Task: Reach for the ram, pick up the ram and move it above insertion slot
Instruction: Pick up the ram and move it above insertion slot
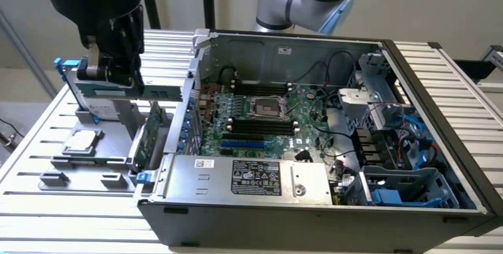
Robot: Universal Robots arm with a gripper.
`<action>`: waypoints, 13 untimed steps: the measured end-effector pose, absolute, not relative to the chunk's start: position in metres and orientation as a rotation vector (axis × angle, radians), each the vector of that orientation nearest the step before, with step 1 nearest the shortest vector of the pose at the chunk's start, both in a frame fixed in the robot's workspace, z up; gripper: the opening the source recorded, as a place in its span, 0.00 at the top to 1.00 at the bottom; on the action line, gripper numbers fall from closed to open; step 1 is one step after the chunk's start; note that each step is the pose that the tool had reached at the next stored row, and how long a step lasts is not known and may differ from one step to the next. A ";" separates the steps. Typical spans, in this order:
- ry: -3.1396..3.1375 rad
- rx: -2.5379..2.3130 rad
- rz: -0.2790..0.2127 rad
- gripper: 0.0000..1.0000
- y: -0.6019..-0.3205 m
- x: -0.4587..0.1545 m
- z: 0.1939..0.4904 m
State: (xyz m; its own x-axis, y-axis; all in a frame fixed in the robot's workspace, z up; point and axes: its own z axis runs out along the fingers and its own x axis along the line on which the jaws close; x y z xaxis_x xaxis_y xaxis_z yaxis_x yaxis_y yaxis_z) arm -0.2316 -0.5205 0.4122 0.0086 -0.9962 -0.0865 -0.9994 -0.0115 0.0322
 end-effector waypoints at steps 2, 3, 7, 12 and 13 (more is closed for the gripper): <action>2.182 -2.204 0.131 0.86 -0.520 -0.223 0.412; 2.182 -2.204 0.131 0.86 -0.519 -0.218 0.412; 2.182 -2.204 0.131 0.86 -0.514 -0.203 0.412; 2.182 -2.204 0.131 0.86 -0.503 -0.189 0.412; 2.182 -2.204 0.131 0.86 -0.501 -0.187 0.412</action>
